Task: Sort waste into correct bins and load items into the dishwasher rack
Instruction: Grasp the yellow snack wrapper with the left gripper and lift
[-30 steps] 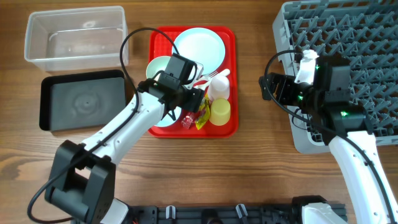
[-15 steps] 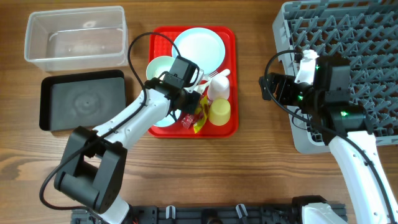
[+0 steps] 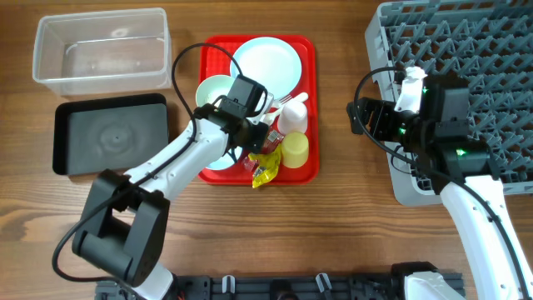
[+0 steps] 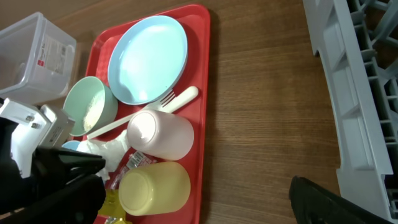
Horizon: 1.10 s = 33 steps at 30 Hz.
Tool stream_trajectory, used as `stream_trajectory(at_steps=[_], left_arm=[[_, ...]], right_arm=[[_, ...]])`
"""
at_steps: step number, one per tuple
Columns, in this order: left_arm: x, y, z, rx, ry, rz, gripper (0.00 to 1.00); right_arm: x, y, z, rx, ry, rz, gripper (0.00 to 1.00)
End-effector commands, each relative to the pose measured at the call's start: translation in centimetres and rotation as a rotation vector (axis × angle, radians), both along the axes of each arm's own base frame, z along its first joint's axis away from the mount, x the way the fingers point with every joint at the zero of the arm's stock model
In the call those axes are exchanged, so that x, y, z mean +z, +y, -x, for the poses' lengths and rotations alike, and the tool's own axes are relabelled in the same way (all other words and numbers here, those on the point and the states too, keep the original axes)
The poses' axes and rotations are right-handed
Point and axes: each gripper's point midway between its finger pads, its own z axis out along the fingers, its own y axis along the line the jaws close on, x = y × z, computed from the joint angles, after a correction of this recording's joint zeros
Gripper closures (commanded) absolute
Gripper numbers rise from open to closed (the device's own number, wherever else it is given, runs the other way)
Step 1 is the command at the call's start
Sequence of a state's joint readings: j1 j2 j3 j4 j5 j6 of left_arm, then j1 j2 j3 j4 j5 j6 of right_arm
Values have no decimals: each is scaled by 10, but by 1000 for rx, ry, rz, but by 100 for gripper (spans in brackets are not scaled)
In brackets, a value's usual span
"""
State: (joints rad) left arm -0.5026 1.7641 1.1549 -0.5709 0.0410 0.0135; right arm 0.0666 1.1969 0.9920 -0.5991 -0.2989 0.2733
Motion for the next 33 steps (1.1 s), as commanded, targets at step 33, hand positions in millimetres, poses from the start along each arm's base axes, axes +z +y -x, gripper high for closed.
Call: stream_trajectory(at_steps=[33], left_arm=[[8, -13, 84, -140, 226, -72, 49]], right_arm=[[1, -3, 2, -22, 20, -1, 0]])
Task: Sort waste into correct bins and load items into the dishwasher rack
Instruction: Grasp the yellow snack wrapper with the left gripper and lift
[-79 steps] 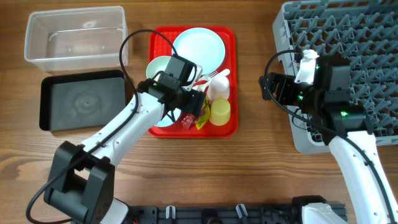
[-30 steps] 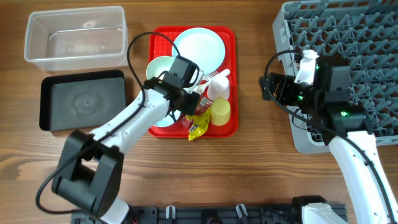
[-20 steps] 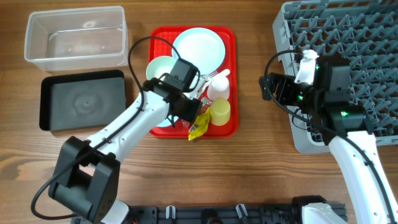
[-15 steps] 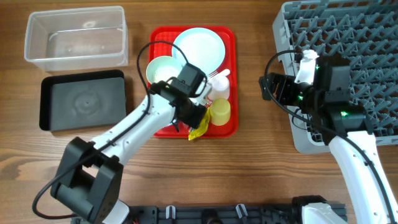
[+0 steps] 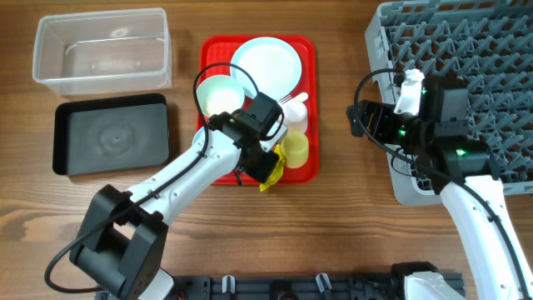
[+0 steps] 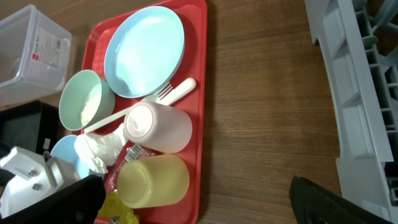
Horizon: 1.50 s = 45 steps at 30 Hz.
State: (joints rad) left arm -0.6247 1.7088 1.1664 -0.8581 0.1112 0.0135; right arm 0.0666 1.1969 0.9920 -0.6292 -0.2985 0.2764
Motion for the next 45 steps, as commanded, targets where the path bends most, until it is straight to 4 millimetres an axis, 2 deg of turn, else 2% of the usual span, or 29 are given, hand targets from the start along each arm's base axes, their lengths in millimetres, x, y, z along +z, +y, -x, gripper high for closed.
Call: stream_trajectory(at_steps=[1, 5, 13, 19, 21, 22, 25, 33, 38, 45], left_arm=[[4, 3, 3, 0, 10, -16, 47], [3, 0, 8, -6, 35, 7, 43], [-9, -11, -9, 11, -1, 31, 52], [-22, -10, -9, 26, 24, 10, 56], [-26, -10, -8, 30, 33, 5, 62], [-28, -10, -9, 38, 37, 3, 68], [-29, -7, -15, 75, 11, -16, 94], [-25, -10, -27, 126, -35, -4, 96], [-9, -11, -29, 153, -46, 9, 96], [45, -15, -36, 160, -119, 73, 96]], right_arm=[[6, -3, -4, -19, -12, -2, 0], [6, -3, -4, -19, -11, -2, 0], [6, -3, -4, -19, -10, -2, 0], [5, -3, -2, -20, -4, -1, 0], [5, -3, -3, -21, -4, 1, 0], [5, -4, -3, -22, -4, 1, 0], [5, -4, -3, -22, -4, 1, 0], [5, -4, -3, -22, -4, 1, 0], [5, -4, -3, -22, -4, 1, 0], [5, -4, -3, -22, -4, 1, 0]])
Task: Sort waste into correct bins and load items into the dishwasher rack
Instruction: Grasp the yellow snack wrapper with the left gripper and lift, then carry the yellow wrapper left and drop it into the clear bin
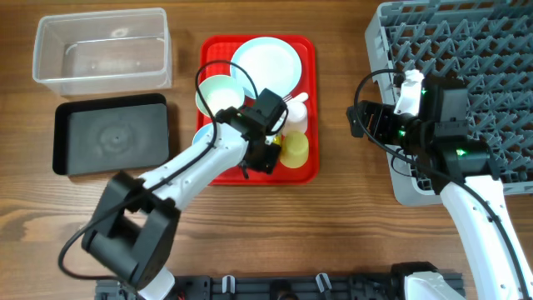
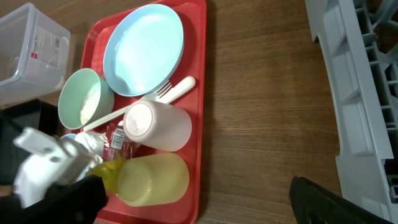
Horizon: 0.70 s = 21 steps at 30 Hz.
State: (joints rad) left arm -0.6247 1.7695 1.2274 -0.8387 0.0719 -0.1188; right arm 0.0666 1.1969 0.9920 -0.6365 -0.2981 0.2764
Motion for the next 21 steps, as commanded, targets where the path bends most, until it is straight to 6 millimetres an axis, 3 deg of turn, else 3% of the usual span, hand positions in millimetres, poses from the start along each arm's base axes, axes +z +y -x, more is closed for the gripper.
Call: stream_trajectory(at_steps=[1, 5, 9, 13, 21], left_arm=[[58, -10, -17, 23, -132, 90, 96], [87, -10, -20, 26, -201, 132, 96], [119, 11, -30, 82, -323, 112, 96], [148, 54, -49, 229, -439, 76, 96], [171, 139, -100, 489, -570, 72, 96]], right_arm=[[6, -3, -4, -22, -11, 1, 0], [6, -3, -4, -22, -11, 1, 0], [6, -3, -4, -22, -11, 1, 0], [6, -3, -4, -22, -11, 1, 0], [6, -3, -4, -22, -11, 0, 0]])
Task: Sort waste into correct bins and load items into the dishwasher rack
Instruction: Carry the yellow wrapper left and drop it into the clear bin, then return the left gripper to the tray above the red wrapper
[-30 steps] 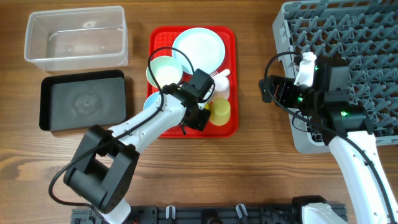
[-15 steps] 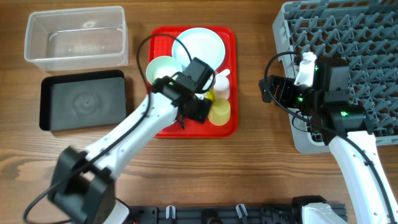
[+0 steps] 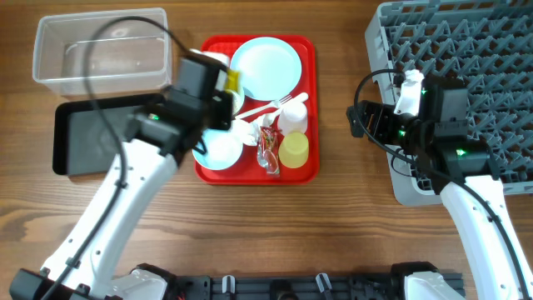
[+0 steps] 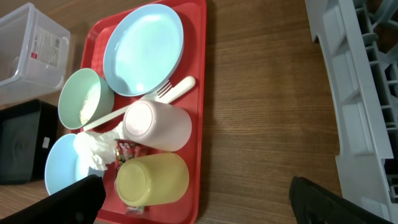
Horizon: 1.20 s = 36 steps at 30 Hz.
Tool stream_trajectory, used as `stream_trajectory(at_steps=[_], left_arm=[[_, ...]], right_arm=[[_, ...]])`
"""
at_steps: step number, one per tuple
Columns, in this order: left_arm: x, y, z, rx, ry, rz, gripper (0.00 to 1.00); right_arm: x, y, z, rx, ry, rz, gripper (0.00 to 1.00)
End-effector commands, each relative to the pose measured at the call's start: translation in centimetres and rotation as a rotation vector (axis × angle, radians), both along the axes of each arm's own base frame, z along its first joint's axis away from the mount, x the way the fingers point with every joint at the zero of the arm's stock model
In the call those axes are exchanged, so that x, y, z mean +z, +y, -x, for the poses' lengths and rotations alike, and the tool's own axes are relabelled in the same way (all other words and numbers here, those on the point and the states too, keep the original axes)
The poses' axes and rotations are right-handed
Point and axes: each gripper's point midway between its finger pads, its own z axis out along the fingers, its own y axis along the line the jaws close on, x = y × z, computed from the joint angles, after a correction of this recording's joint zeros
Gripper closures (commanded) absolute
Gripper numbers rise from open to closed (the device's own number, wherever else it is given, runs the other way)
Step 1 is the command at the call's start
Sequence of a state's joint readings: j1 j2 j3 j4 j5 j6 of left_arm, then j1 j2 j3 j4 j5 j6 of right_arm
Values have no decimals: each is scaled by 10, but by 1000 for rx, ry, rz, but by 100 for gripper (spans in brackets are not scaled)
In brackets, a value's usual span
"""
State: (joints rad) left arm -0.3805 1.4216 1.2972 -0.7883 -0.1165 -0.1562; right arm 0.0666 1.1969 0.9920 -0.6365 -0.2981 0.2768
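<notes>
My left gripper (image 3: 226, 87) hangs over the back left corner of the red tray (image 3: 311, 100), shut on a yellow wrapper (image 3: 235, 81). On the tray are a large light-blue plate (image 3: 265, 68), a white fork (image 3: 271, 107), a pink cup (image 3: 291, 121), a yellow cup (image 3: 294, 150), crumpled tissue (image 3: 246, 131), a red-printed clear wrapper (image 3: 268, 150) and a small blue plate (image 3: 218, 152). The green bowl (image 4: 87, 107) shows only in the right wrist view. My right gripper (image 3: 358, 117) stands open and empty between the tray and the grey dishwasher rack (image 3: 466, 75).
A clear plastic bin (image 3: 100, 48) stands at the back left. A black bin (image 3: 108, 137) lies in front of it, partly under my left arm. The rack's wall (image 4: 348, 93) fills the right of the wrist view. Bare wooden table lies between tray and rack.
My left gripper was down at the tray's front beside the yellow cup. Now it is at the tray's back left corner with the yellow wrapper in it. The right arm has not moved.
The yellow wrapper lay at the tray's front edge with my left gripper over the tray's middle. Then the gripper was at the wrapper, then low on it beside the yellow cup. Now the wrapper is off the tray's front, held at the back left.
</notes>
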Motion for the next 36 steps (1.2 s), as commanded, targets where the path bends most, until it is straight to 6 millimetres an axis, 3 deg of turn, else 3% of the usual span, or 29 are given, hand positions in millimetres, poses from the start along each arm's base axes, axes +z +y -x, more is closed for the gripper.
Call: stream_trajectory(at_steps=[1, 7, 12, 15, 17, 18, 19, 21, 23, 30, 33, 36], left_arm=[[20, 55, -33, 181, -104, 13, 96], [27, 124, -81, 333, -231, 9, 96], [14, 157, -124, 364, -319, -28, 96], [-4, 168, -152, 378, -362, -35, 92], [-17, 171, -162, 382, -364, -37, 74], [-23, 172, -165, 382, -359, -38, 58], [-30, 172, -167, 383, -350, -40, 35], [-35, 172, -168, 382, -339, -41, 12], [-32, 172, -167, 382, -346, -40, 0], [10, 166, -151, 370, -390, -27, 0], [23, 138, -128, 289, -344, 14, 0], [16, 77, -83, 58, -183, 106, 0]], right_arm=[[6, -3, -4, -21, -10, 0, 0], [5, -3, -3, -22, -7, 1, 0], [3, -3, -4, -22, 0, 2, 0], [1, -3, -4, -22, 9, 2, 0], [-1, -3, -3, -22, 16, 2, 0], [-1, -4, -3, -22, 19, 3, 0], [-2, -4, -2, -22, 21, 3, 0], [-2, -4, -2, -21, 24, 4, 0], [-2, -4, -2, -22, 24, 3, 0], [-2, -4, -1, -22, 26, 2, 0], [-2, -4, -2, -23, 25, 2, 0], [-2, -4, -2, -23, 24, 2, 0]])
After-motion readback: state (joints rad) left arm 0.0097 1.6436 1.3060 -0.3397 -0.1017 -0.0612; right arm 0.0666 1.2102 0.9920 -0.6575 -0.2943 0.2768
